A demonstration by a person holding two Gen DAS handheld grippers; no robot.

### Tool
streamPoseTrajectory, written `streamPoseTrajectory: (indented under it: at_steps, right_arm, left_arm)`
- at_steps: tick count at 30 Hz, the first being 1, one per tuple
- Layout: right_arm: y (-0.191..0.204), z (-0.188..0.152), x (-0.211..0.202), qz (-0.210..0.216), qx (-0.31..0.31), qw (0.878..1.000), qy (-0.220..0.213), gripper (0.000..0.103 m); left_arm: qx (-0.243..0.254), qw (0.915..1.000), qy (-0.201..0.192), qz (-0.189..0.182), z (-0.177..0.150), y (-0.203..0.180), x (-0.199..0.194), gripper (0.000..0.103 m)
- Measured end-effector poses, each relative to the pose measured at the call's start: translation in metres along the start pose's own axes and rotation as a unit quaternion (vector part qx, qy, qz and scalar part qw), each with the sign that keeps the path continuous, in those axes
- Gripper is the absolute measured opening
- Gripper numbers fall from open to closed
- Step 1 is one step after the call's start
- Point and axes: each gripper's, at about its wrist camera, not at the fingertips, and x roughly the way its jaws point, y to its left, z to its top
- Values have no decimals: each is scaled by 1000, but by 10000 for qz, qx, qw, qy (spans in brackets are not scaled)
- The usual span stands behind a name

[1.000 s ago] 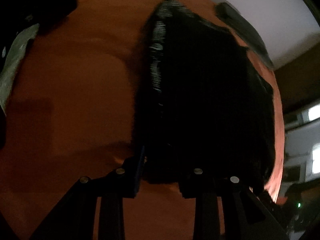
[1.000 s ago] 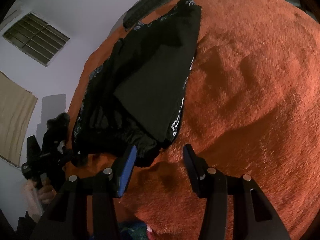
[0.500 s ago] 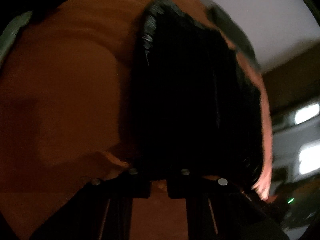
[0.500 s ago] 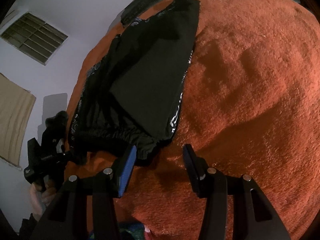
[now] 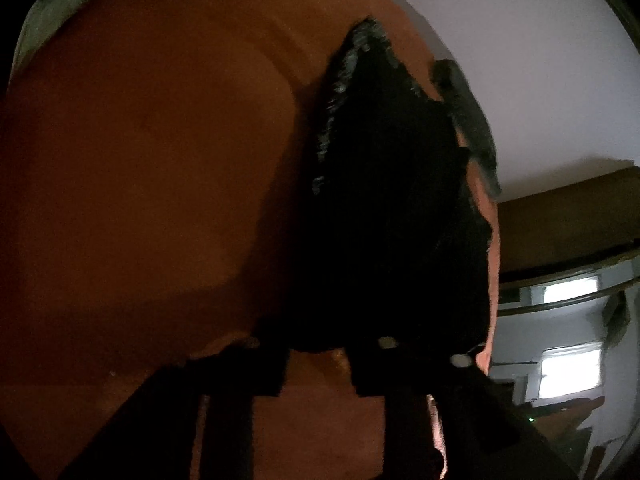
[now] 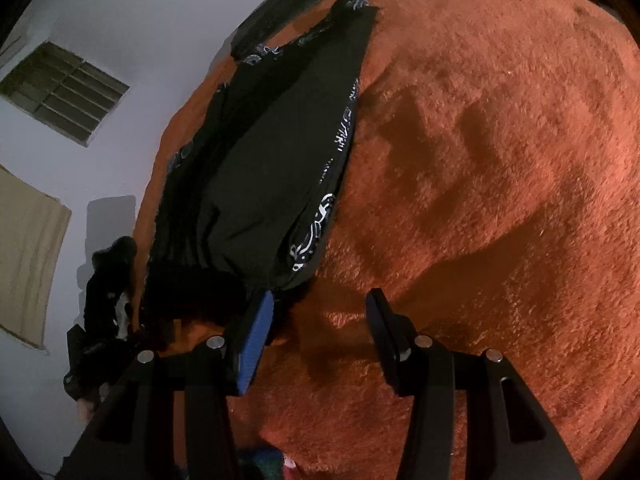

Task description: Fold clothes

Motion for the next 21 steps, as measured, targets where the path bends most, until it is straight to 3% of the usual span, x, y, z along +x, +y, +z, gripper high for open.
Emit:
streamPoseTrajectory:
  at_steps: [4, 8, 9, 10, 11, 14, 16, 18, 21]
  right_arm:
    - [-1, 6, 6, 299, 196, 9993, 82, 47]
    - [-6, 13, 22, 763, 629, 9947, 270, 47]
    - [-7, 13, 26, 906, 768, 9923, 346, 47]
    - [-6, 12, 31, 1016, 855, 9903, 409, 47]
    - [-6, 11, 35, 1120, 933, 9882, 471, 47]
    - [-2, 11, 44, 1151, 1019, 9868, 505, 46]
    - [6, 11, 35, 1022, 978, 9891, 408, 24]
    - [13, 10, 25, 891, 935, 9912, 306, 11]
    - [24, 10, 11, 694, 869, 9937, 154, 11]
  left_arm:
    - [68, 9999, 39, -64, 1, -11, 8, 53]
    - [230, 9996, 116, 146, 4, -16, 18, 55]
    - [259, 9994, 108, 191, 4, -19, 21, 49]
    - [274, 9994, 81, 209, 3, -19, 23, 20]
    - [293, 9993, 51, 232, 1, -19, 23, 11]
    - [290, 9992, -100, 266, 1, -19, 22, 11]
    - [219, 9992, -202, 273, 0, -19, 20, 10]
    - [95, 9993, -296, 187, 0, -19, 17, 10]
    - [8, 9996, -291, 61, -1, -17, 9, 10]
